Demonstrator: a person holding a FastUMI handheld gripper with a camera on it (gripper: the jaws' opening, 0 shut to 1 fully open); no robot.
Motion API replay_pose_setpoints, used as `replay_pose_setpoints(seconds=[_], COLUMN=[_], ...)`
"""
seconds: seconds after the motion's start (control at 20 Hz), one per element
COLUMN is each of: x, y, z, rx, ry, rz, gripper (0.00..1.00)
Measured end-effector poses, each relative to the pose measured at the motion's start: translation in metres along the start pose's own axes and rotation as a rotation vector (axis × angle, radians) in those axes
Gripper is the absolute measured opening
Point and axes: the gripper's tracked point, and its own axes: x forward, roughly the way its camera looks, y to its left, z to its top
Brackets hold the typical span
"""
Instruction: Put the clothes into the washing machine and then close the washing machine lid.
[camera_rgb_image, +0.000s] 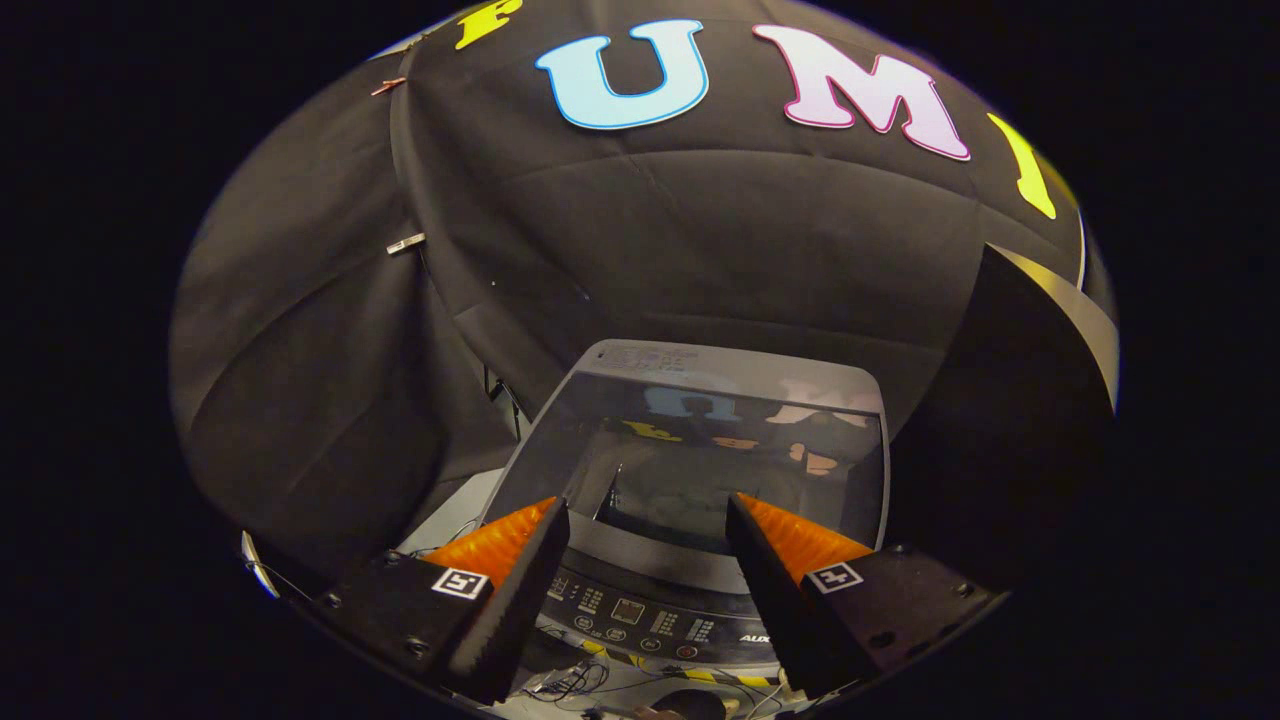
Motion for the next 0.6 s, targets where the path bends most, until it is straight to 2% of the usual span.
replay_pose_setpoints(seconds=[0.3,0.6], x=[-0.058,-0.175], y=[-0.004,-0.019], z=[0.027,0.078], rx=[-0.002,-0.055], ry=[-0.102,-0.324], rz=[0.017,0.038], gripper=[0.99,0.99])
